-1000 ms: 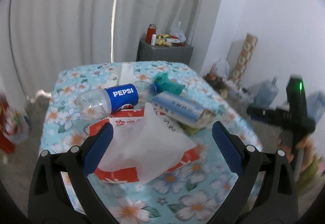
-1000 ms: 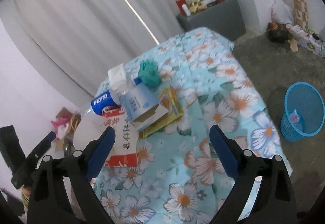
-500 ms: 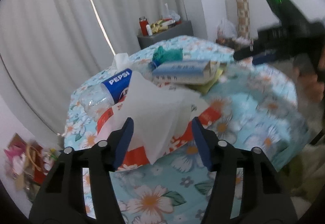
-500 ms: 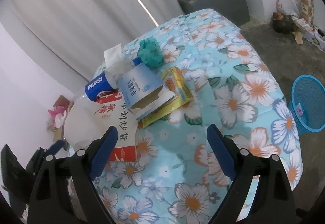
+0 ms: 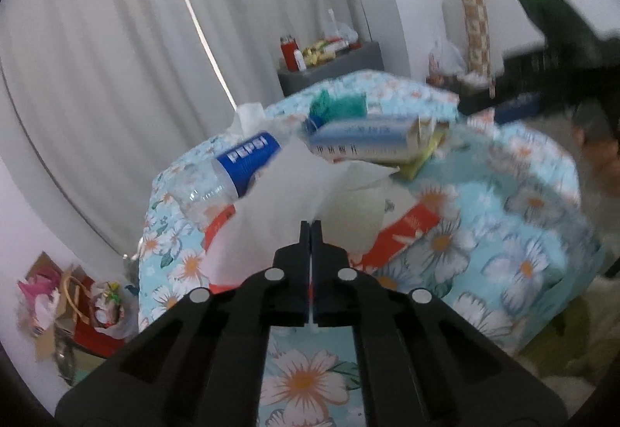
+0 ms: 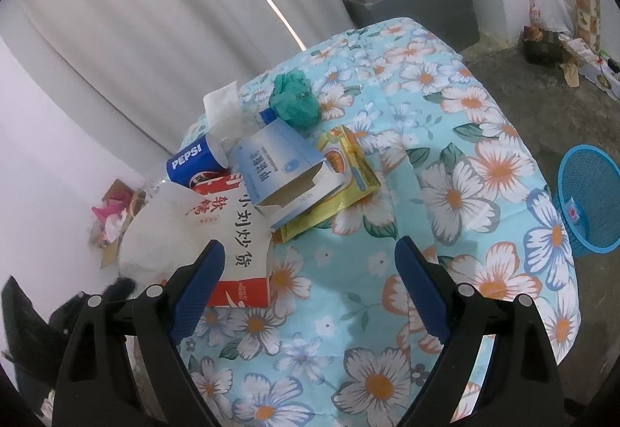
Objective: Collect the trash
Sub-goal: 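Grasp the white paper cup with the right gripper while the left gripper grasps a tissue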
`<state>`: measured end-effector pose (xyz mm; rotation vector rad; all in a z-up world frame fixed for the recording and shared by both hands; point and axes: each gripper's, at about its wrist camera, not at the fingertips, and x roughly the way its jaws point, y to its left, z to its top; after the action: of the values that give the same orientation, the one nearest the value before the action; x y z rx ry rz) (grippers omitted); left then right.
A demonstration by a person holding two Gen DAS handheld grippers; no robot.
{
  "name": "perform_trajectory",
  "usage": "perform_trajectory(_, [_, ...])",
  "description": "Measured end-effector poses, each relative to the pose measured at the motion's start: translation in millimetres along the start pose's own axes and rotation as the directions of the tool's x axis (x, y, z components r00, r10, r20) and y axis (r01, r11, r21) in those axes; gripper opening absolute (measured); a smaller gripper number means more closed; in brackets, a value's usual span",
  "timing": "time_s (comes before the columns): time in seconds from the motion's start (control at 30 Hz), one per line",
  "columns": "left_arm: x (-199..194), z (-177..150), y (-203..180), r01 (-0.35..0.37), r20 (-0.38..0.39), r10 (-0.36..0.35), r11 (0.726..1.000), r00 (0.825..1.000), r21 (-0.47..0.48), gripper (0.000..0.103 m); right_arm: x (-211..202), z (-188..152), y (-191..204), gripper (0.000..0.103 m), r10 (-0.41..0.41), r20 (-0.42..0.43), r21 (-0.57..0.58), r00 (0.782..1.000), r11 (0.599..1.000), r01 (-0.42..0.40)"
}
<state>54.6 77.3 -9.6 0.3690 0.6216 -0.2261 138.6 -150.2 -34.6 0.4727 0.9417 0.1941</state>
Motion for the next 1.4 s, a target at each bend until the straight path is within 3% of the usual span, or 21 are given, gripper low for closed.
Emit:
perform_trajectory(0.23, [-39.1,27.9,39.4,0.056,0.138,-0.034,0.986,0.99,-0.158,0.0,-11.0,-2.8,5.2,0.087,0.005,0.02,-0.008,1.0,1.0,-0.005])
perform_trajectory(0.47, [-76.0,41.1,72.3,0.029,0.242,0.033,0.968,0.97,-0.25,0.0,-21.1,-4.9,11.2,0.086,0.016,0.04,-0.02,0.999,1.0,-0.015])
perform_trajectory(0.67, [-83.4,37.8,80.9,-0.031,0.233,0.094,0.964,0.968,-0.263,0.0,-14.7,-2.4,30.2,0.082,0.064,0.018,-0.06,0.998,0.996,-0.063])
perform_trajectory(0.9, [-77.6,29.4,82.2,-0.028,0.208,0.089,0.959,0.974,-0.281,0.0,19.2,9.1,90.9,0.082,0.136,-0.07,-0.268,0.988,0.952,-0.15])
perform_trajectory(1.03, [-77.5,24.6,83.6,-0.029,0.199,0.088,0.958,0.976,-0.285,0.0,59.2,16.0,123.9,0.082,0.104,-0.166,-0.395,0.981,0.904,-0.163])
perform_trajectory(1.2, [-76.5,21.4,87.6,-0.035,0.184,0.092,0.956,0.979,-0.292,0.0,110.2,16.9,151.3,0.082,-0.014,-0.252,-0.53,0.968,0.838,-0.126])
perform_trajectory(1.23, [-76.4,21.4,88.2,-0.037,0.182,0.093,0.955,0.979,-0.293,0.0,116.6,16.3,153.6,0.082,-0.032,-0.258,-0.539,0.966,0.835,-0.116])
perform_trajectory(1.3, [-76.3,21.1,88.6,-0.041,0.182,0.097,0.955,0.979,-0.293,0.0,123.2,16.7,154.0,0.064,-0.044,-0.269,-0.529,0.962,0.841,-0.11])
perform_trajectory(1.4, [-74.9,21.3,90.6,-0.042,0.182,0.099,0.955,0.978,-0.295,0.0,117.7,19.0,144.5,0.063,-0.018,-0.259,-0.466,0.966,0.878,-0.109])
